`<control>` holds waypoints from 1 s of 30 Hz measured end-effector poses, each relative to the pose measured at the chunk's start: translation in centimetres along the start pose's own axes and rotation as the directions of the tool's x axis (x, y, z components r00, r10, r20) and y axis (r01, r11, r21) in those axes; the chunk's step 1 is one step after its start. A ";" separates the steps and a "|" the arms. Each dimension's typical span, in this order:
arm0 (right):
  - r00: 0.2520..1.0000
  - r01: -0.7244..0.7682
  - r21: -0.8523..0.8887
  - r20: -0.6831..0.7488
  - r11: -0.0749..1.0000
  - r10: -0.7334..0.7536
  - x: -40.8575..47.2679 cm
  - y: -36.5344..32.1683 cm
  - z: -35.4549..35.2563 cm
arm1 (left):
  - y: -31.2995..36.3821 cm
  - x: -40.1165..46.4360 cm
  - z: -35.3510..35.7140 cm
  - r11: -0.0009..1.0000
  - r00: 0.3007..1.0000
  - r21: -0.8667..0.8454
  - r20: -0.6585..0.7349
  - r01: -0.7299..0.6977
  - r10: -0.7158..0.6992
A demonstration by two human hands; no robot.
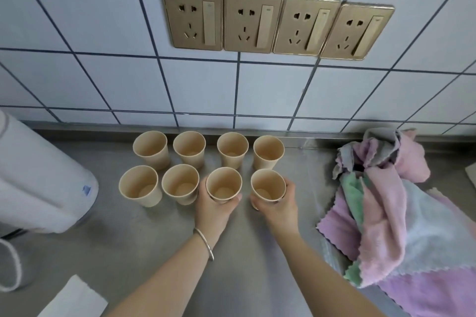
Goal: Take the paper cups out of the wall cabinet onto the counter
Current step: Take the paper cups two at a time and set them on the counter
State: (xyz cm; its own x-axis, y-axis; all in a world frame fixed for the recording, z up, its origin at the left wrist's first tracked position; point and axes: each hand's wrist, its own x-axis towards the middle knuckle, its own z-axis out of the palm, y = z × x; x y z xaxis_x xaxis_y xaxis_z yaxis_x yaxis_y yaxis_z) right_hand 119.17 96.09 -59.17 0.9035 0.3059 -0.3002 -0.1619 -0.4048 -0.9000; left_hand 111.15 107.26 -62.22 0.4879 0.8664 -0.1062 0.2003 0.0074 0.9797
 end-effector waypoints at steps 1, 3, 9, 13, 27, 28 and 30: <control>1.000 -0.002 -0.002 0.001 1.000 0.002 0.1 0.0 0.0 | 0.0 0.1 0.1 1.000 1.000 0.000 -0.008 -0.005 0.005; 1.000 0.001 -0.005 0.000 1.000 -0.001 0.4 -0.1 0.2 | -0.1 0.3 0.4 1.000 0.999 -0.006 -0.034 -0.007 0.007; 0.999 0.028 -0.055 -0.013 0.998 -0.029 0.5 0.4 0.8 | -0.7 0.3 0.9 1.000 0.999 -0.009 -0.043 -0.009 0.009; 0.999 0.032 -0.065 -0.004 0.997 -0.032 0.5 0.6 0.9 | -1.3 0.2 0.9 0.996 0.997 -0.069 -0.050 0.049 -0.053; 0.997 -0.076 -0.214 -0.042 0.974 0.068 -1.8 2.2 -0.1 | -1.2 -2.4 -1.0 0.969 0.971 0.076 0.033 0.234 -0.237; 0.996 -0.090 -0.218 -0.048 0.972 0.082 -2.2 2.1 -0.1 | -0.9 -2.8 -1.2 0.968 0.971 0.081 0.030 0.236 -0.239; 0.990 -0.133 -0.218 -0.062 0.967 0.123 -3.2 2.0 -0.1 | 0.0 -3.7 -1.9 0.969 0.973 0.101 0.023 0.227 -0.231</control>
State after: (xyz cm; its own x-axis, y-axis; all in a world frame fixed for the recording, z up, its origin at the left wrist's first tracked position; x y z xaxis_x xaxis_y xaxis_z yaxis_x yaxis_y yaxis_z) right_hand 116.03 94.20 -59.99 0.8998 0.1996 -0.3879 -0.1906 -0.6199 -0.7612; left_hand 107.76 105.02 -61.55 0.4481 0.8296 -0.3331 0.3908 0.1534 0.9076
